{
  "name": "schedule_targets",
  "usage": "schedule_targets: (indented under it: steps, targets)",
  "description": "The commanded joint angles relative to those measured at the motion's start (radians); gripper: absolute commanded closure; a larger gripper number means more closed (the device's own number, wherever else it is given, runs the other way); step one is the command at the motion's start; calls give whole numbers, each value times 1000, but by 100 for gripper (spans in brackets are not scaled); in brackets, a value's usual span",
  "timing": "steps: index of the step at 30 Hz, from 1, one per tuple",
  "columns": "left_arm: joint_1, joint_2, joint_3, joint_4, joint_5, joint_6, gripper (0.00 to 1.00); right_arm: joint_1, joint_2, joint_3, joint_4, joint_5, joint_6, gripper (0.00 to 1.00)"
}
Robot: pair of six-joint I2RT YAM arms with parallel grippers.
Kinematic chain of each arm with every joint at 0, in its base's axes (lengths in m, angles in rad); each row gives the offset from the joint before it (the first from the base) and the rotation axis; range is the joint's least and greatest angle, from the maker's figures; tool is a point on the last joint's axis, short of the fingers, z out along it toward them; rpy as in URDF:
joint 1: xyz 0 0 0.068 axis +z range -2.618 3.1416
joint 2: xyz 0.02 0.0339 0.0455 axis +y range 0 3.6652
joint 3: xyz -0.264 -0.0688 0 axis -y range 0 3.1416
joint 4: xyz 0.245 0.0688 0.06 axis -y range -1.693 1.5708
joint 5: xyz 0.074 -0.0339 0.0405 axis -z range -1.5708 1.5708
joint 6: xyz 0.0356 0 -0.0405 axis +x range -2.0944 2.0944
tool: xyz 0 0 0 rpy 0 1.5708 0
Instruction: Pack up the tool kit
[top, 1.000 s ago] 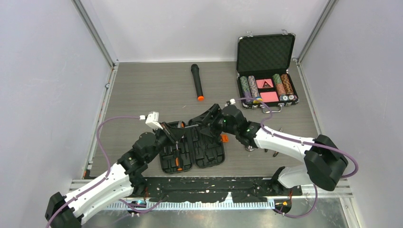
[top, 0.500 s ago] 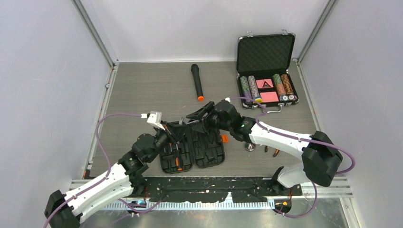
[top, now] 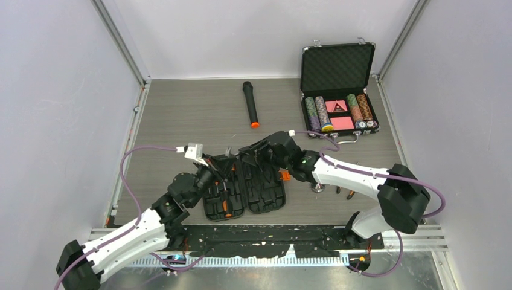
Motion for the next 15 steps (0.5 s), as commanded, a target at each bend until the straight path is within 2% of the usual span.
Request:
schedule_targets:
  steps: [1,7,11,15]
  targets:
    - [-8,-19,-4,145,-56,8,100,3,28,38,69,48,43,58]
    - [-8,-55,-29,141,-64,-4,100,-4,47,32,110,27,40,60]
    - [-8,-93,-47,144,-59,-18,100,-14,53,6,170,14,39,67]
    - [-8,-124,-58,138,-50,-25,100,-23,63,-12,222,-9,40,82]
